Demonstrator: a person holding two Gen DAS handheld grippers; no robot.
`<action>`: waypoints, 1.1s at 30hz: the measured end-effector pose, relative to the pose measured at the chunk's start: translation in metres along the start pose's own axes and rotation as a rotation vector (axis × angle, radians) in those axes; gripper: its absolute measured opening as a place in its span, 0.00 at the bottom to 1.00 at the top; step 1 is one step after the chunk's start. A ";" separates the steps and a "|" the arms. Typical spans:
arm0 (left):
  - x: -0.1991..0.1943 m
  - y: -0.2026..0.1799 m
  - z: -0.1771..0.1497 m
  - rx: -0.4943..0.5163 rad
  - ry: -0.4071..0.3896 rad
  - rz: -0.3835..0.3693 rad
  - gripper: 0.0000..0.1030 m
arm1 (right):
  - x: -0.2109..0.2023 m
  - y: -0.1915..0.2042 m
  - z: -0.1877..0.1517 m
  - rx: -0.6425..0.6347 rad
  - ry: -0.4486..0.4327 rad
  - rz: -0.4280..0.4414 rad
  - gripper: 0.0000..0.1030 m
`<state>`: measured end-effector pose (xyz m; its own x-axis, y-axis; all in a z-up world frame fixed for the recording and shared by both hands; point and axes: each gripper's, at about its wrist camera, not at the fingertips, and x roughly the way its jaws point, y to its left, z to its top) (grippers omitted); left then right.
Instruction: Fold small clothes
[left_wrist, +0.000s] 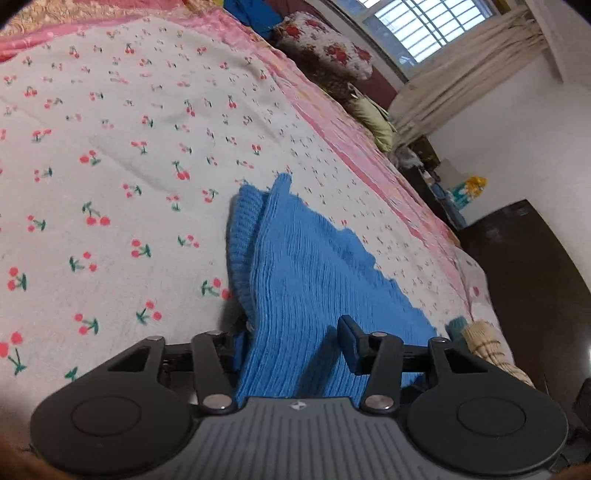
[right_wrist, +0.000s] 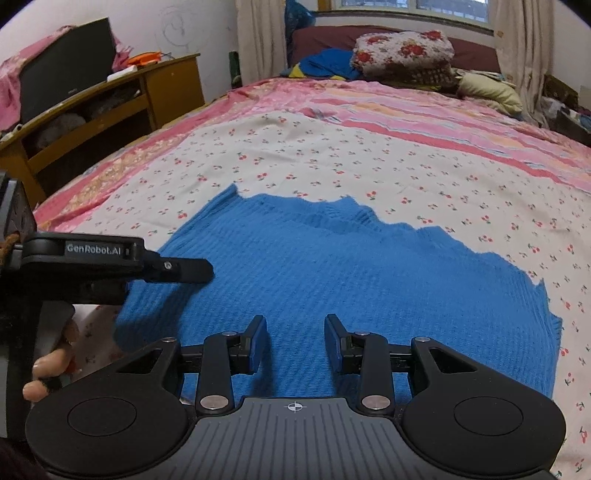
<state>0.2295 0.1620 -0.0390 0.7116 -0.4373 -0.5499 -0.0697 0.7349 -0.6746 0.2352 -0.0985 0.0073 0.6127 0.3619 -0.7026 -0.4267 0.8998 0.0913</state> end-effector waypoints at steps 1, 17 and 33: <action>-0.001 -0.004 -0.001 0.013 -0.006 0.023 0.35 | -0.001 -0.004 0.000 0.013 -0.004 0.003 0.33; 0.001 -0.125 -0.019 0.261 -0.008 -0.081 0.23 | -0.030 -0.080 -0.018 0.203 -0.070 -0.040 0.33; 0.067 -0.201 -0.112 0.585 0.159 -0.033 0.23 | -0.049 -0.180 -0.048 0.566 -0.094 0.135 0.40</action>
<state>0.2126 -0.0732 0.0045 0.5903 -0.5037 -0.6307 0.3786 0.8629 -0.3348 0.2500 -0.2895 -0.0084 0.6451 0.4789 -0.5954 -0.0993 0.8252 0.5561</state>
